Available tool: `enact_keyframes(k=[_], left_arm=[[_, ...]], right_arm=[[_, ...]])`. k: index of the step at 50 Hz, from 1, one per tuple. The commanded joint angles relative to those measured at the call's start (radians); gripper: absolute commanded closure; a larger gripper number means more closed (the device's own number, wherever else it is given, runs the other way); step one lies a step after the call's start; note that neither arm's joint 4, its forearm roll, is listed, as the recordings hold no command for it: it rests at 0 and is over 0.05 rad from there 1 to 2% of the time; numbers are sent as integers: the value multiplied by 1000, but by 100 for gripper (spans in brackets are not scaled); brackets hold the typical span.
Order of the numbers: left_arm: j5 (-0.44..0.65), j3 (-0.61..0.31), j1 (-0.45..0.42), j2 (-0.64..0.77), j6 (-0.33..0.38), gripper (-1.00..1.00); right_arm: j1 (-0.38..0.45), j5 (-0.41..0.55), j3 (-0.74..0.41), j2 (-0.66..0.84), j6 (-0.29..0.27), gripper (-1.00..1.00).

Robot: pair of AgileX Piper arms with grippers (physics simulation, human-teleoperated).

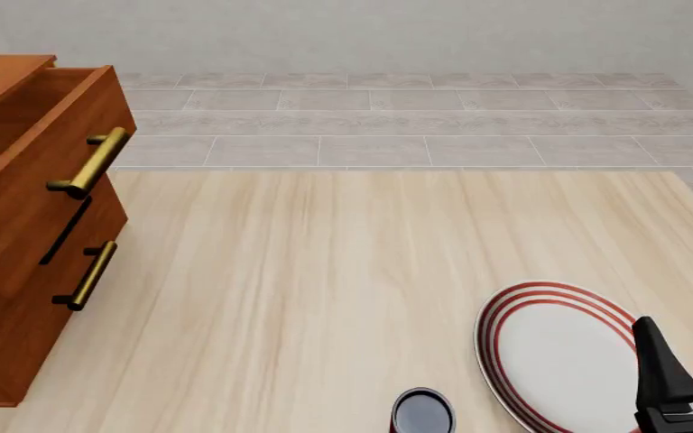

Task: Put the bowl on top of the cabinet.

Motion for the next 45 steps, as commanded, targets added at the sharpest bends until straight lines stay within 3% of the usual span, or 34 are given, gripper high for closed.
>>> enact_keyframes(k=[1, 18, 19, 45], left_arm=[[-15, 4, 8, 10, 10, 100], [-35, 22, 17, 27, 3, 100], [-32, 18, 19, 25, 9, -100], [4, -50, 20, 23, 5, -100]], right_arm=[[-1, 0, 0, 0, 1, -100], [-1, -1, 0, 0, 0, -100], [-1, -1, 0, 0, 0, -100], [-2, 0, -3, 0, 6, -100]])
